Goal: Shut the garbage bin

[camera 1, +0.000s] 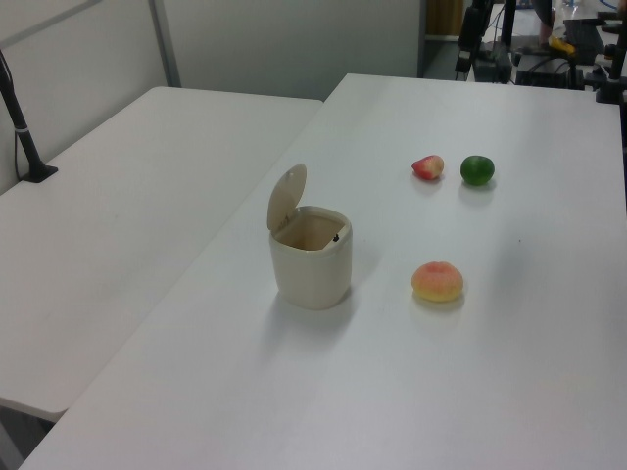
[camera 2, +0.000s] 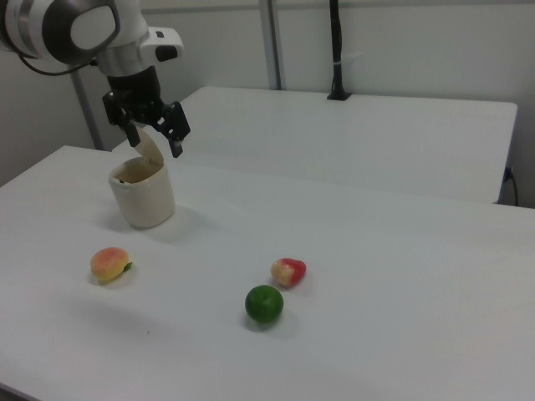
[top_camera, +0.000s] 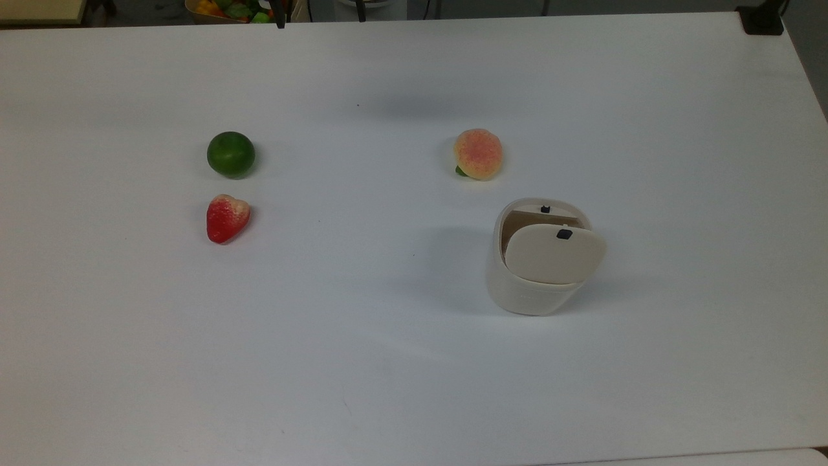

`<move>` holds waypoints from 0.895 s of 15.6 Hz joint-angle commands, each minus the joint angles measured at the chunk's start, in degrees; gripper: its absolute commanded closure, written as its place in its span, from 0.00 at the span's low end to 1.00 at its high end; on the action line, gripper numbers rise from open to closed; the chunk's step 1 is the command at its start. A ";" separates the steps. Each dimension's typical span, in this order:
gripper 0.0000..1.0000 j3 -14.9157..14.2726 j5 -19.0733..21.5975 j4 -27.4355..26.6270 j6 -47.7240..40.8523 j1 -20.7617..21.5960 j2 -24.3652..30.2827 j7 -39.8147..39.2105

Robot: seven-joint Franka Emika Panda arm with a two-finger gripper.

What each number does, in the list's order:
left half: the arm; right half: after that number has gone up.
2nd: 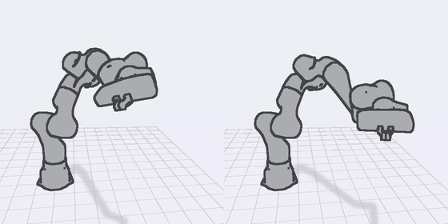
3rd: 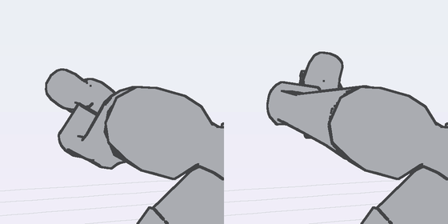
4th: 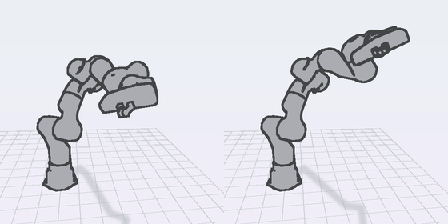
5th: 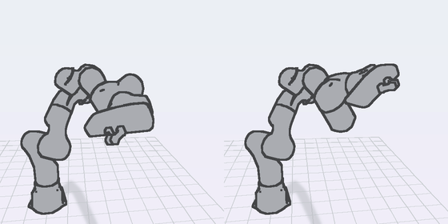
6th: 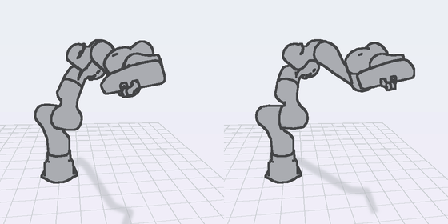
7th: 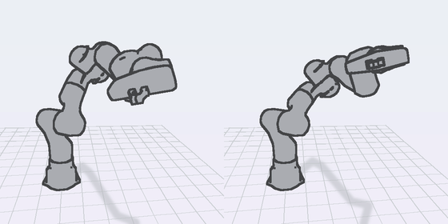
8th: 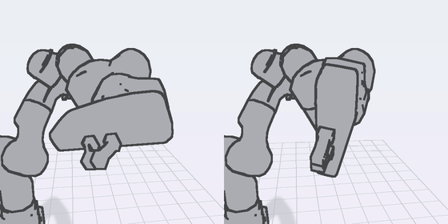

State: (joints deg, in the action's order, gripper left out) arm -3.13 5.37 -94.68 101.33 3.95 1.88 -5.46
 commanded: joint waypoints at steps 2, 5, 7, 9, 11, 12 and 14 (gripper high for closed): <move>0.00 -0.91 -0.89 -0.50 1.07 1.14 0.23 -0.61; 0.00 -0.91 -0.89 -0.50 0.98 1.14 0.23 -0.61; 0.00 -0.91 -0.80 -0.50 0.80 1.23 0.23 -0.52; 0.00 -0.91 -0.80 -0.50 0.89 1.23 0.23 -0.61; 0.00 -0.91 -0.80 -0.76 0.98 1.23 0.23 -0.70; 0.00 -0.91 -0.80 -0.85 1.07 1.23 0.23 -0.78; 0.00 -0.91 -0.80 -0.85 1.15 1.23 0.23 -1.22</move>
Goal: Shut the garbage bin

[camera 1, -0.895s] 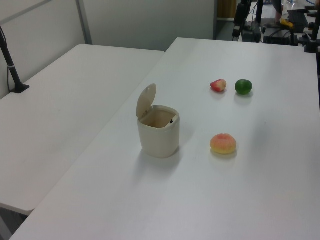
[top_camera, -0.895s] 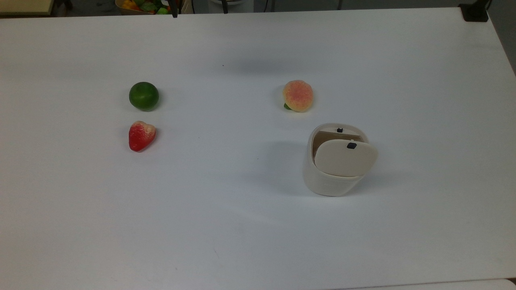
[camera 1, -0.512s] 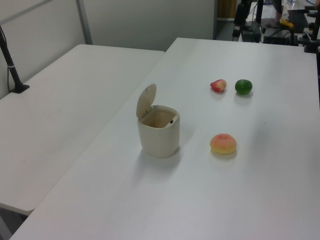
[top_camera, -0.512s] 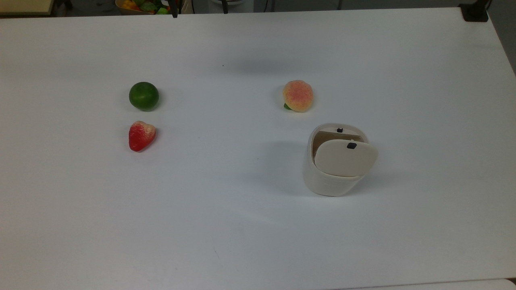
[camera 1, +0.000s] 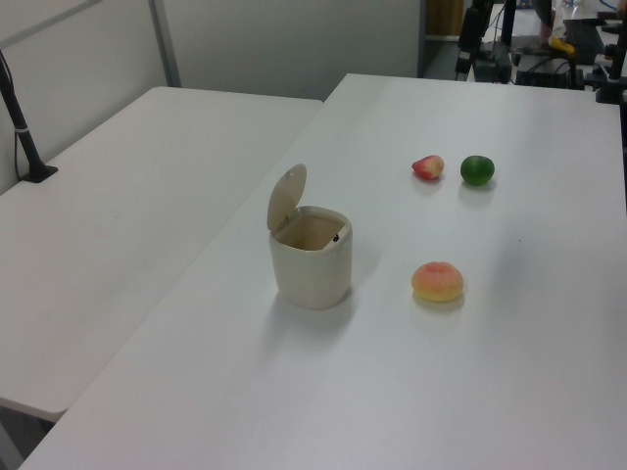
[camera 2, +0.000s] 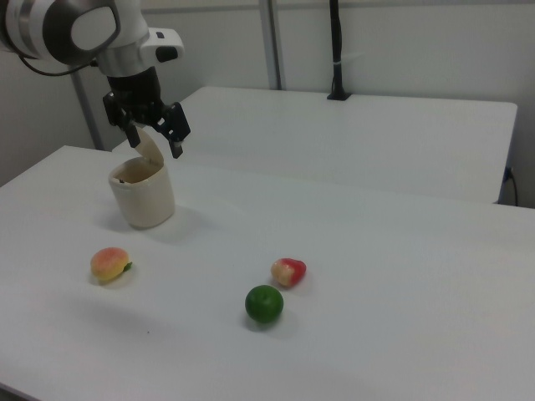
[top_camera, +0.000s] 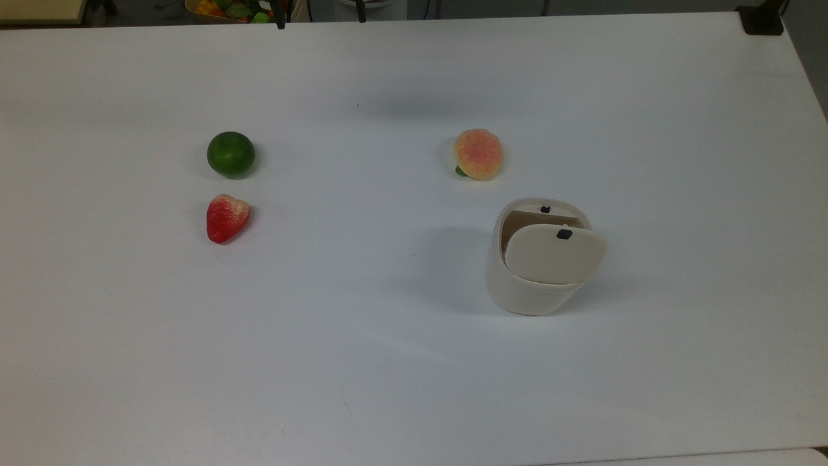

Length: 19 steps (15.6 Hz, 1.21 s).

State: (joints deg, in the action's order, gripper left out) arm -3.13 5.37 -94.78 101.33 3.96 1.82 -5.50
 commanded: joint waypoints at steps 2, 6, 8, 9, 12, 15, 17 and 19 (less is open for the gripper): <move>0.07 -0.91 -0.89 -0.76 1.24 1.22 0.29 -1.44; 0.45 -0.91 -0.89 -0.93 1.16 1.84 0.20 -3.28; 0.63 -0.82 -0.80 -1.02 1.24 1.75 0.20 -4.17; 0.72 -0.82 -0.72 -1.02 1.24 1.75 0.20 -4.17; 0.91 -0.82 -0.37 -1.02 1.42 1.84 0.20 -4.17; 1.00 -0.82 -0.28 -1.02 1.42 2.02 0.03 -4.08; 1.00 -0.30 -0.10 -0.93 1.33 2.02 -0.33 -3.46; 1.00 -0.21 0.34 -1.02 1.42 2.63 -0.85 -3.46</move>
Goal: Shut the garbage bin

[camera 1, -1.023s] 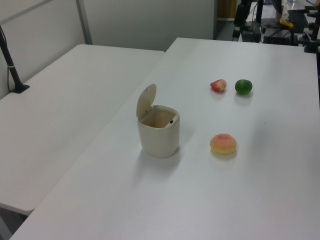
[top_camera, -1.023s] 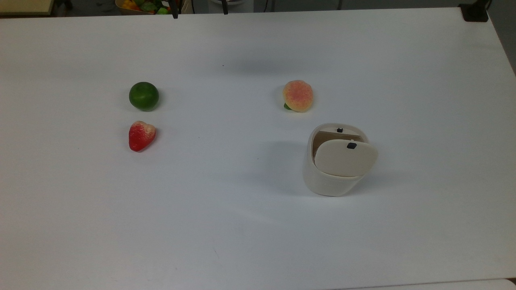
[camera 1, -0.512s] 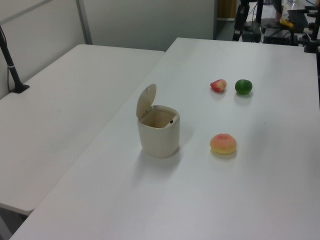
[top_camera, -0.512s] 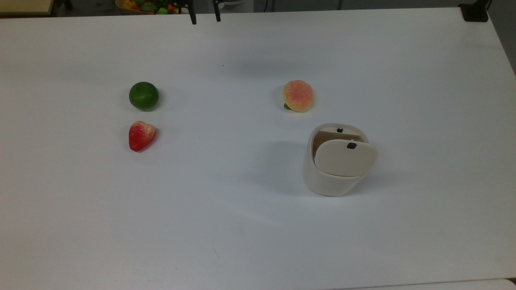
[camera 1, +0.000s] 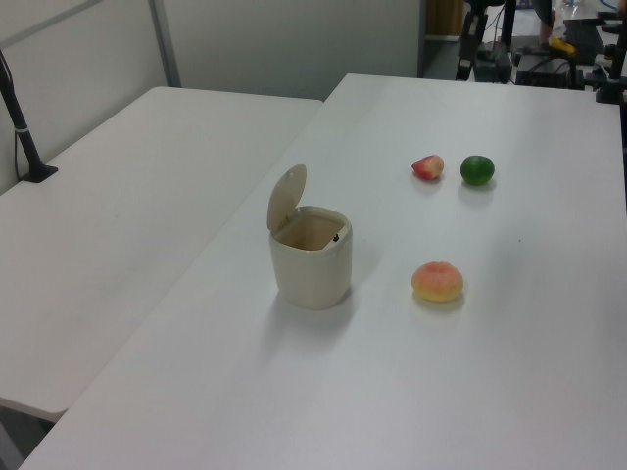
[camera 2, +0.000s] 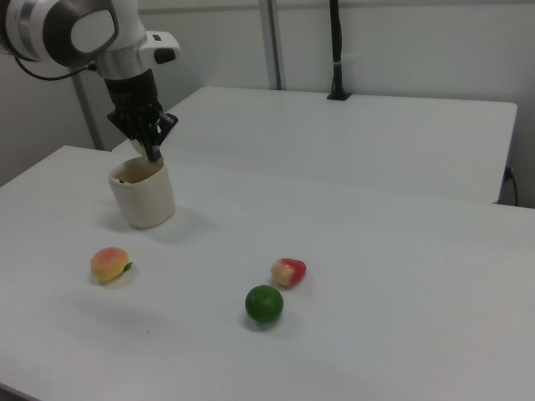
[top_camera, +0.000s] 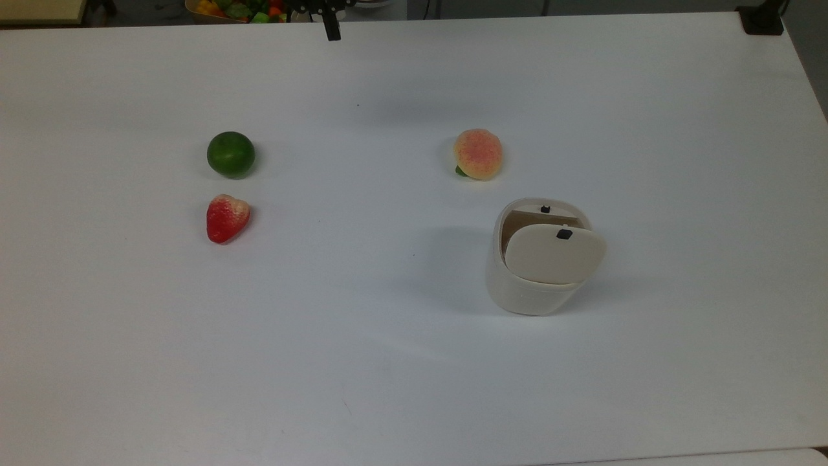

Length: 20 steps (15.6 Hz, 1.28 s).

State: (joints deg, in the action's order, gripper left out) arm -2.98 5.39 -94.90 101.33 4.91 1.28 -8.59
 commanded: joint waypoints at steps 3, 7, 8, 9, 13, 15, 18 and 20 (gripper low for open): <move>1.00 -0.36 0.67 -0.55 2.72 2.39 -1.27 0.15; 1.00 -0.02 1.82 -0.55 11.07 4.40 -3.03 6.21; 1.00 0.51 1.82 -0.46 13.43 4.50 -3.56 6.31; 1.00 1.21 1.82 -0.46 16.41 4.67 -3.91 6.92; 1.00 4.20 1.38 -0.28 28.54 5.11 -6.63 13.15; 1.00 5.60 0.94 -0.20 34.61 5.46 -8.74 15.61; 1.00 7.19 0.76 -0.11 42.43 5.64 -11.38 16.50; 1.00 8.07 0.76 -0.20 47.18 5.99 -13.13 17.03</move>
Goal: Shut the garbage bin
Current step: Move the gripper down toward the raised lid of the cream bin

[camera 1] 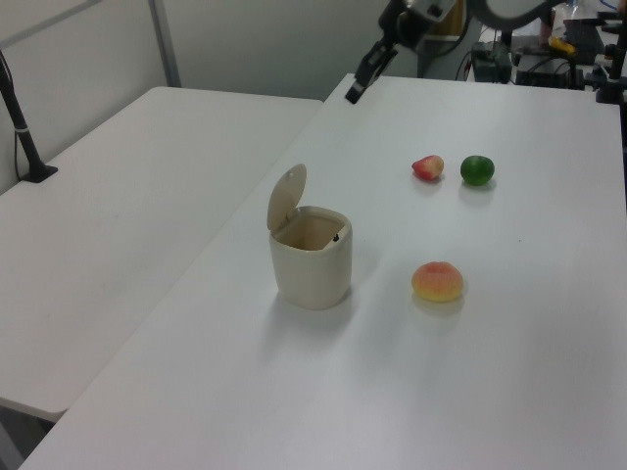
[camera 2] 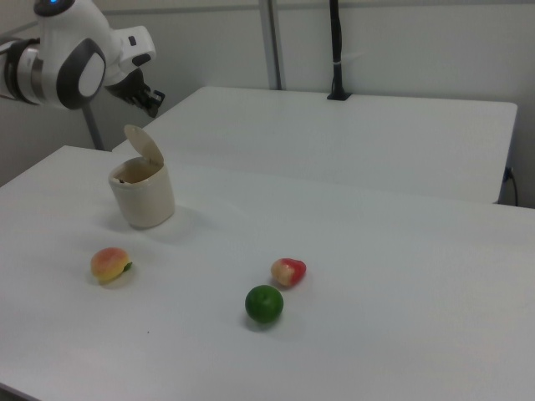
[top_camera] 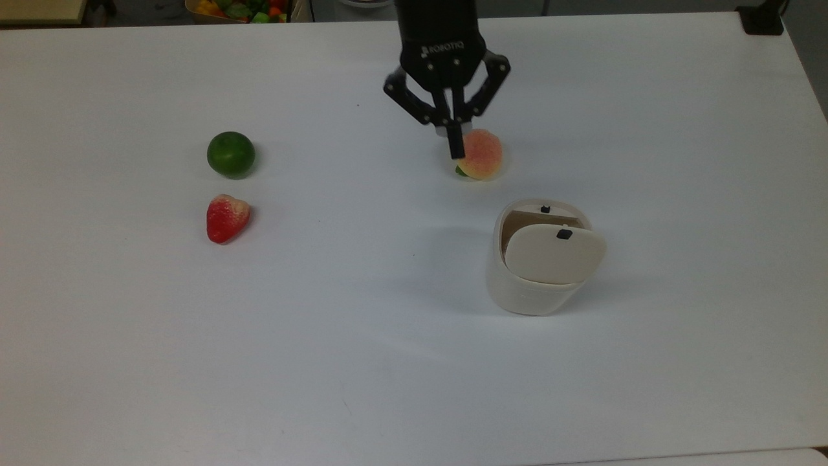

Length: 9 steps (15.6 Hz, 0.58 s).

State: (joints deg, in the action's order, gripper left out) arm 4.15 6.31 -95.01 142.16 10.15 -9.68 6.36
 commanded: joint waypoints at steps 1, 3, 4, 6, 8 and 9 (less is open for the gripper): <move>0.99 0.95 -0.07 0.00 8.55 1.01 -2.97 2.51; 0.99 0.95 -0.07 0.00 12.34 1.98 -5.25 2.69; 0.99 0.95 0.02 0.09 13.84 2.59 -6.40 2.69; 1.00 0.95 -0.07 0.79 17.17 3.91 -8.50 3.91; 1.00 0.95 -0.33 1.75 19.38 4.27 -10.62 5.76; 1.00 0.95 -0.33 2.63 19.47 4.35 -11.50 5.94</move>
State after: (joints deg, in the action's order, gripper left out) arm 5.34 6.29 -94.83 159.28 13.67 -18.30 9.95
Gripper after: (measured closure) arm 0.991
